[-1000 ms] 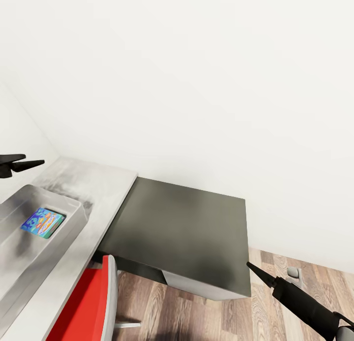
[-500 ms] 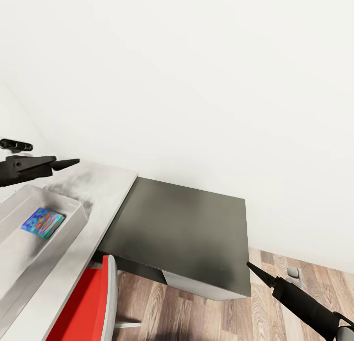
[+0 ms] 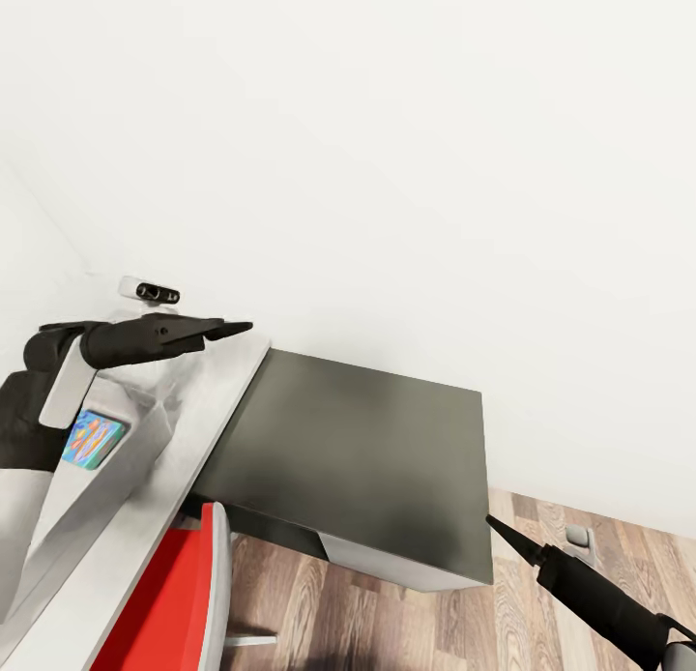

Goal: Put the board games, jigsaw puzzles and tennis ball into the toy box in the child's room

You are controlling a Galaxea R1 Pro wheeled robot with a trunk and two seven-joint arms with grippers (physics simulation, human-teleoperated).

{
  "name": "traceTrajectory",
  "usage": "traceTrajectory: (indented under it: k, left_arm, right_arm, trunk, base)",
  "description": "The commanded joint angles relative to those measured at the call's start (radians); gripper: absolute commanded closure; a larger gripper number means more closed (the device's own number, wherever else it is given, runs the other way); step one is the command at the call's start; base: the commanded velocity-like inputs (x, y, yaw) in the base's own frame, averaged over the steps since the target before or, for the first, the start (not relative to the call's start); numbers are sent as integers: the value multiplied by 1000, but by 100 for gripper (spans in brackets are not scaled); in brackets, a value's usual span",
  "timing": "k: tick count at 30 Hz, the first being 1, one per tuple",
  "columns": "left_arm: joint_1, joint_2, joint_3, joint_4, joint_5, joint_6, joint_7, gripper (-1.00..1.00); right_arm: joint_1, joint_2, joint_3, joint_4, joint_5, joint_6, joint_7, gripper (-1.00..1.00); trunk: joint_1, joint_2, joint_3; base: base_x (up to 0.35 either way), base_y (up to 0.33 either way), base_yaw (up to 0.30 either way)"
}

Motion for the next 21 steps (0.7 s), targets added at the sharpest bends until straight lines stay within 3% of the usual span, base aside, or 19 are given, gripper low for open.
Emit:
traceTrajectory:
  k: [1, 9, 21]
  left_arm:
    - [-4, -10, -18, -4, 4, 9, 13, -100]
    - [-21, -47, -79, -26, 3, 9, 117, -100]
    - [-23, -52, -85, -50, -2, 9, 192, -100]
  right_arm:
    - [0, 0, -1, -1, -4, 6, 2, -100]
    - [0, -1, -4, 0, -4, 6, 25, -100]
    - [0, -1, -6, 0, -4, 6, 34, -100]
  trunk:
    - [1, -2, -1]
    - [1, -2, 9]
    - [1, -2, 25]
  base:
    - [0, 0, -75]
    - [0, 0, -125]
    - [0, 0, -156]
